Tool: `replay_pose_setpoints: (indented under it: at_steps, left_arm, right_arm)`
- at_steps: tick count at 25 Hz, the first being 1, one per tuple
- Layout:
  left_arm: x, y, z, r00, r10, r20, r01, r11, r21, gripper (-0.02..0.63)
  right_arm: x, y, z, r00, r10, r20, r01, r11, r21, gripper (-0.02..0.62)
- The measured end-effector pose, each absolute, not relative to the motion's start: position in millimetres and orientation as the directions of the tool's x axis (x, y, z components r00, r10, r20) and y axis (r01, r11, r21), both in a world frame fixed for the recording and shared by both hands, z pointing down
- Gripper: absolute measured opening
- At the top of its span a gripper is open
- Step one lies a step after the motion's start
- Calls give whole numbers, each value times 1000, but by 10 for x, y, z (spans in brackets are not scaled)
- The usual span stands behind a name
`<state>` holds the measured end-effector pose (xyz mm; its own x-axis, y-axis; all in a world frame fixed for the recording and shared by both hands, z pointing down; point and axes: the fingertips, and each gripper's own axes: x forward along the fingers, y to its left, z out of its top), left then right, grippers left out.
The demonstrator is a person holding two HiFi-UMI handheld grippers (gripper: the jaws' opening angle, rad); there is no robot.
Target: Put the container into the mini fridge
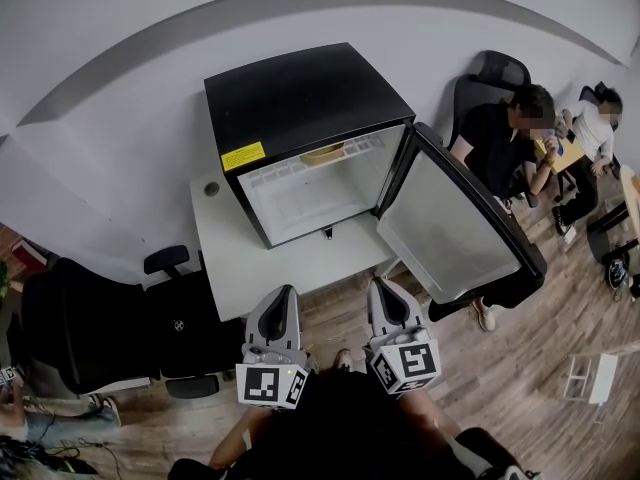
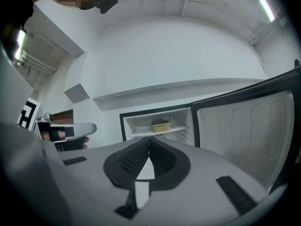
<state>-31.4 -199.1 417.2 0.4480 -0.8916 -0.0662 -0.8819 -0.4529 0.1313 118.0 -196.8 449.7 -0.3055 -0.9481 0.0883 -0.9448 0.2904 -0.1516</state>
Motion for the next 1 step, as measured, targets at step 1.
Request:
replay_pose_setpoints:
  at_steps: [1]
  left_arm:
    - [-310, -1991, 4173, 447, -892, -66, -882, -452, 132, 9]
  right_arm:
    - [1189, -1968, 4497, -305, -948, 88, -945, 290, -151, 15]
